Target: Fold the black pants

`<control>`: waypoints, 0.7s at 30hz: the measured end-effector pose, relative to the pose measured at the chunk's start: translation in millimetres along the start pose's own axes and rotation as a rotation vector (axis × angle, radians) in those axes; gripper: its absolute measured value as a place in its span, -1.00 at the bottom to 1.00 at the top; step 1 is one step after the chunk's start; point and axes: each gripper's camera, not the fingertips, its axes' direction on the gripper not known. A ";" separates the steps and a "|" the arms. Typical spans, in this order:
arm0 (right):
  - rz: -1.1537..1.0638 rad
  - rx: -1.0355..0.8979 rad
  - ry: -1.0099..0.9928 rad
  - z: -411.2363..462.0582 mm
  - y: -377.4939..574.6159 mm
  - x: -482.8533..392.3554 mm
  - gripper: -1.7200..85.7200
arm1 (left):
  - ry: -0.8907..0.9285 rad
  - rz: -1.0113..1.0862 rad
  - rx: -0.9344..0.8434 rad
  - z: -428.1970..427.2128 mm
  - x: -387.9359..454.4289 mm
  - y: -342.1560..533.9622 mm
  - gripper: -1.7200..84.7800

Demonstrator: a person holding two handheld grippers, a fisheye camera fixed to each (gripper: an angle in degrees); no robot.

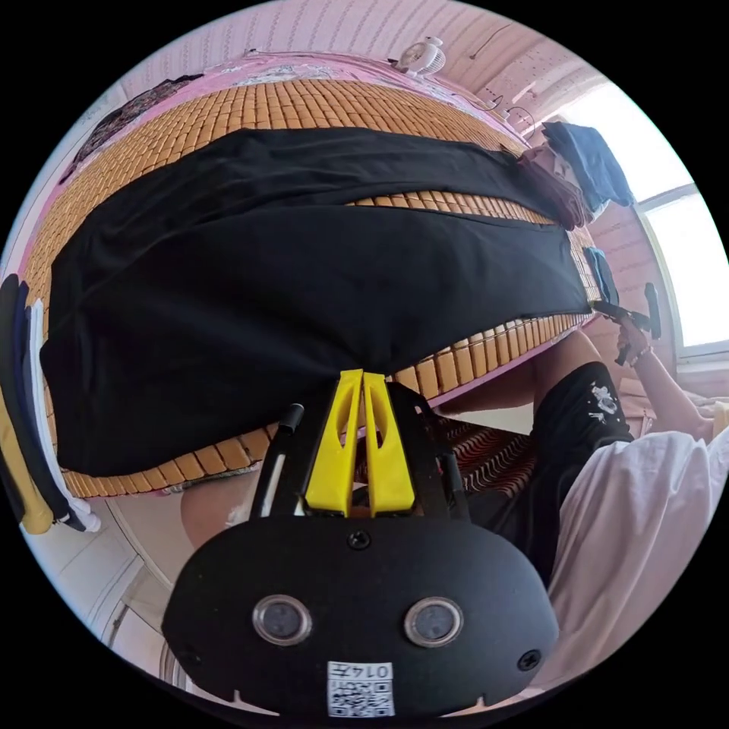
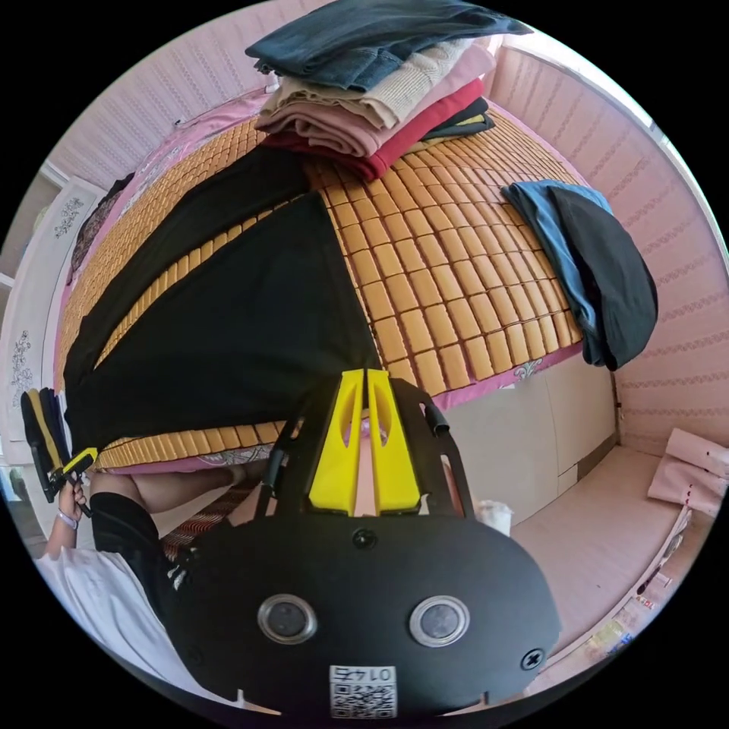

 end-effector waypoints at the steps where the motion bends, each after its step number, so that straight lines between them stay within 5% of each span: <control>1: 0.000 -0.008 0.009 1.2 1.5 0.4 -0.97 | 0.009 -0.028 0.003 -3.4 -2.5 4.1 -0.98; 10: 0.076 0.113 -0.015 -13.4 55.9 11.8 -0.98 | 0.130 -0.037 0.099 -50.2 -9.6 61.2 -0.98; 17: 0.010 0.750 0.113 -77.0 146.4 -36.0 -0.98 | 0.159 -0.151 0.395 -112.0 -25.3 150.7 -0.98; 21: -0.075 0.769 -0.048 -73.8 173.2 -56.7 -0.98 | 0.101 -0.127 0.541 -144.3 -17.3 202.5 -0.98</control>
